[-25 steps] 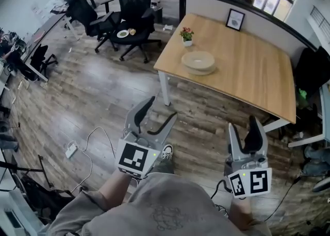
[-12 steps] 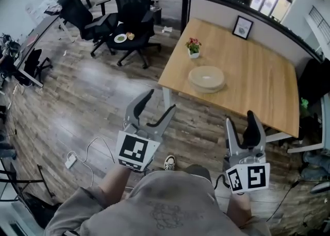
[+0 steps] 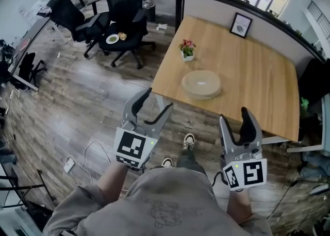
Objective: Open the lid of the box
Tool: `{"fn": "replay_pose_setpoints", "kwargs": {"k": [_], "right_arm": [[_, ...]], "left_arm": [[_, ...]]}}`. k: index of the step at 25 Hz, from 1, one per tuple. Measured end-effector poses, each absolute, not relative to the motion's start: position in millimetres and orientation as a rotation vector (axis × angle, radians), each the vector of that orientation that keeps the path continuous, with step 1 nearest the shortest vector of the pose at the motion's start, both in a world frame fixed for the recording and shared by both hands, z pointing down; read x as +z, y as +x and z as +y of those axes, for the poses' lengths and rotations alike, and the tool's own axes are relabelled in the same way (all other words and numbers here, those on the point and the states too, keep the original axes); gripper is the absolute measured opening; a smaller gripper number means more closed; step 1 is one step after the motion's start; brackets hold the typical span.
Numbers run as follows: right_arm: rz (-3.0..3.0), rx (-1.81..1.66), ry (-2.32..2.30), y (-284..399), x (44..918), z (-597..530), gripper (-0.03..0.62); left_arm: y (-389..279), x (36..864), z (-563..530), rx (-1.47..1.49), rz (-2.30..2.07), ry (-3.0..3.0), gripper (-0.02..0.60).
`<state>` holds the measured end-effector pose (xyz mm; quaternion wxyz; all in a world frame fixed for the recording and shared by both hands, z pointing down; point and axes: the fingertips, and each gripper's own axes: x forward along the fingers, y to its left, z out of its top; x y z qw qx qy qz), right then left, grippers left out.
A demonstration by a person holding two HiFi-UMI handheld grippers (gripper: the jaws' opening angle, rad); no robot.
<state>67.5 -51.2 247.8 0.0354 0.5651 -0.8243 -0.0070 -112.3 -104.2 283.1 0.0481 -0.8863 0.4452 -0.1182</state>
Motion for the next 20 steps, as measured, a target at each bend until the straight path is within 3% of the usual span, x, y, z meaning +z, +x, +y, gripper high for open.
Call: {"fn": "replay_pose_setpoints", "kwargs": {"k": [20], "right_arm": [[-2.648,0.024,1.533,158,265,-252,0.259]], "left_arm": [[-25,278,-260,-0.324,1.475,-2.701,0.276]]}}
